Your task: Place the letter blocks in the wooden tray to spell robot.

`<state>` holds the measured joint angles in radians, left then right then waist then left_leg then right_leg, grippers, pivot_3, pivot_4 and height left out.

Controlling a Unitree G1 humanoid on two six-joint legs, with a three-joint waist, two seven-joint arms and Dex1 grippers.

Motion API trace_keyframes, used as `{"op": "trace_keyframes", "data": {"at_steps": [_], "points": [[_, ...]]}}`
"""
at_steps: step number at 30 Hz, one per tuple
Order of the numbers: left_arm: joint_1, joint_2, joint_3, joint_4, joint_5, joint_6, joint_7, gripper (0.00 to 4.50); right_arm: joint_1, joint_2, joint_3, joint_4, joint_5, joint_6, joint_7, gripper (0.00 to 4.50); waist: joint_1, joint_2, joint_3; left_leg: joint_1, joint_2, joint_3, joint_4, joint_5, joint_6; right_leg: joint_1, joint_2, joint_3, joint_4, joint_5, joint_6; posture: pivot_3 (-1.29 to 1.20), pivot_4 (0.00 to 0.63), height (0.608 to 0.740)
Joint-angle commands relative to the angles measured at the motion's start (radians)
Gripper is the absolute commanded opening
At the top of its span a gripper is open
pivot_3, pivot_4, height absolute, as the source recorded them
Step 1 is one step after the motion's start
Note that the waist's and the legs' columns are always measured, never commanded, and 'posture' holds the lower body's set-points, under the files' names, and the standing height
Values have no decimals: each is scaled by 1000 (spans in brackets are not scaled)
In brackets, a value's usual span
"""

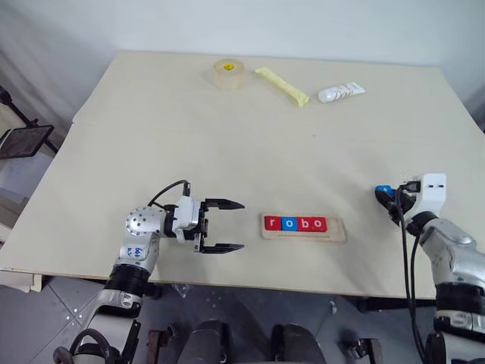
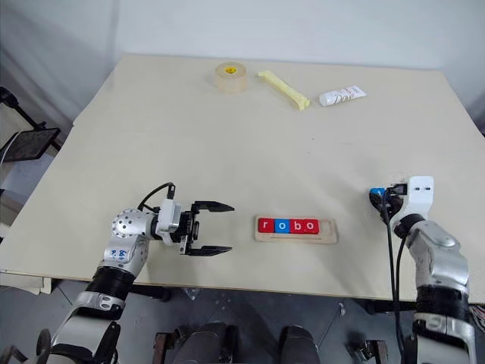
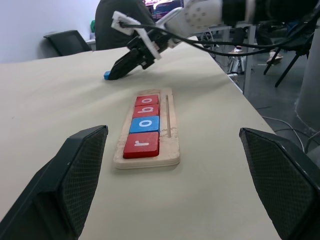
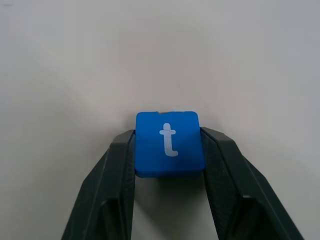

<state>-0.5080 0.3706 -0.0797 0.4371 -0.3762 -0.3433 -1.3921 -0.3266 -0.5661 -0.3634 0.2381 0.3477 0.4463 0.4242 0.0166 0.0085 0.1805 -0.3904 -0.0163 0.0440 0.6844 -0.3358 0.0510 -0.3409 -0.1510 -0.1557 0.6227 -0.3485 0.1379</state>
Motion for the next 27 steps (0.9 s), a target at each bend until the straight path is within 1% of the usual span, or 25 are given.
{"op": "trace_keyframes", "data": {"at_steps": [1, 5, 7, 9, 13, 17, 23, 25, 27], "points": [[-6, 6, 9, -10, -3, -16, -13, 4500, 105, 39, -46, -321, 54, 111, -94, 1474, 5, 0, 0, 0, 0, 0, 0, 0, 0, 0, 0, 0, 0, 0, 0, 0, 150, 740], [-1, 11, 11, -3, -7, -19, -24, 4500, 274, 120, -54, -644, 90, 249, -205, 1474, 10, 0, 0, 0, 0, -2, -1, 0, 0, 0, 0, 0, 1, 0, 0, 0, 150, 740], [-2, 11, 12, 1, -7, -19, -27, 4500, 333, 168, -64, -745, 101, 288, -257, 1474, 9, 0, 0, 0, 0, -3, -1, 0, 0, 0, 0, 0, 1, 0, 0, 0, 150, 740], [-4, 9, 12, 5, -6, -19, -30, 4500, 378, 200, -75, -798, 98, 306, -290, 1474, 8, 0, 0, 0, -2, -3, 0, 0, 0, 0, 0, 2, 1, 0, 0, 0, 150, 740], [-11, 5, 11, 14, -4, -20, -34, 4500, 439, 232, -78, -846, 98, 330, -314, 1474, 7, 0, 0, 1, -2, -2, -1, 0, 0, 0, 0, 3, 1, 0, 0, 0, 150, 740], [-24, -2, 9, 24, -2, -21, -37, 4500, 478, 254, -75, -843, 94, 326, -321, 1474, 6, 0, 0, 1, -2, -2, -1, 0, 0, 0, 1, 3, 1, 0, 0, 0, 150, 740], [-29, -8, 7, 29, -3, -26, -45, 4500, 481, 264, -66, -791, 85, 297, -303, 1474, 6, 0, 0, 2, -2, -1, -1, 1, -1, 0, 1, 4, 1, 0, 0, 0, 150, 740], [-30, -8, 7, 30, -2, -27, -46, 4500, 479, 265, -66, -782, 88, 292, -302, 2212, 6, 0, 0, 2, -2, -1, -1, 1, -1, 0, 1, 4, 1, 0, 0, 0, 150, 740], [-29, -8, 7, 28, -3, -28, -47, 4500, 472, 268, -70, -777, 93, 271, -294, 2844, 5, 0, 0, 2, -2, -1, -1, 1, -1, 0, 1, 4, 1, 0, 0, 0, 150, 740]]}}
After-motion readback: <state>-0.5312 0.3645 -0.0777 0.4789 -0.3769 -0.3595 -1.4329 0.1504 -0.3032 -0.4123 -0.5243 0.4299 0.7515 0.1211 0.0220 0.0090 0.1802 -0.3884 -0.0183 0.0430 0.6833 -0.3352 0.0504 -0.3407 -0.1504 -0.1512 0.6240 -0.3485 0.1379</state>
